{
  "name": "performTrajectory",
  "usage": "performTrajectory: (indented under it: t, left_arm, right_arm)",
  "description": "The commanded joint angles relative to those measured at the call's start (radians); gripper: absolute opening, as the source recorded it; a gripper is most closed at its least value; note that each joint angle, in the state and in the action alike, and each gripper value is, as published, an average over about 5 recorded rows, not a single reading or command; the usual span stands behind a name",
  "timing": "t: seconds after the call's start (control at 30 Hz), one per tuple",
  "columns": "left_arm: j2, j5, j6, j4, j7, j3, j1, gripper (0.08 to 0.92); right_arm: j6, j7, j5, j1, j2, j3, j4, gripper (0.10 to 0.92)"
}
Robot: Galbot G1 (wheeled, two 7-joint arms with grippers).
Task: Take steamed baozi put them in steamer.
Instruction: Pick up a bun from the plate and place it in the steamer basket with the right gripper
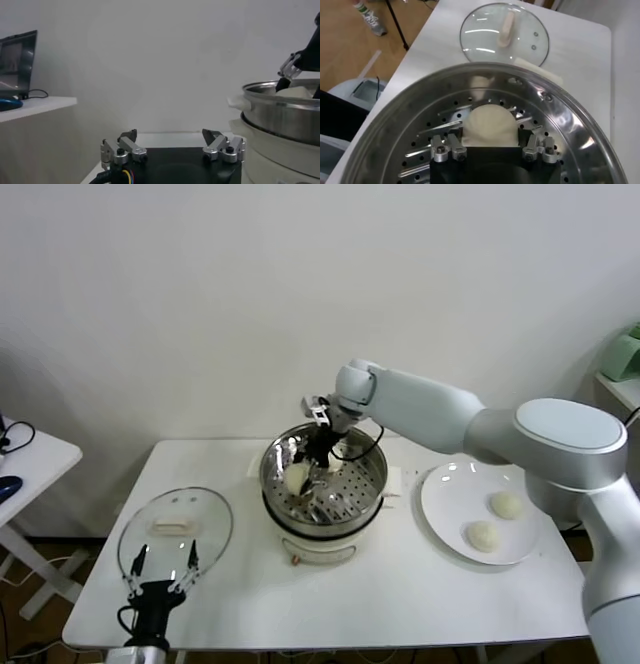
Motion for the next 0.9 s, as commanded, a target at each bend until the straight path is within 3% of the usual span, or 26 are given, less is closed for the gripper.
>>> performTrajectory:
  t: [0.03, 0.3, 0.53, 0.67, 0.9]
  left_arm:
    - [-0.002, 0.002, -0.001, 0.001, 0.0, 0.002, 0.002, 0.823]
    - [-0.004, 0.002, -0.004, 0.003, 0.0, 0.002, 0.006, 0.823]
    - [-0.004, 0.001, -0.005, 0.007, -0.001, 0.001, 0.003, 0.823]
    - [-0.004, 0.001, -0.004, 0.007, -0.001, 0.002, 0.002, 0.823]
    - [-0.004, 0.0, -0.004, 0.006, -0.001, 0.004, -0.002, 0.823]
  right_arm:
    - [0.009, -0.002, -0.026, -0.021, 0.023, 0.011, -0.045, 0.704]
    - [0.019, -0.003, -0.044, -0.028, 0.028, 0.016, -0.051, 0.714]
    - [0.028, -0.008, -0.055, -0.026, 0.025, 0.026, -0.049, 0.814]
    - [0.03, -0.007, -0.055, -0.017, 0.021, 0.033, -0.042, 0.822]
    - [0.03, -0.009, -0.032, 0.078, -0.065, 0.001, 0.087, 0.823]
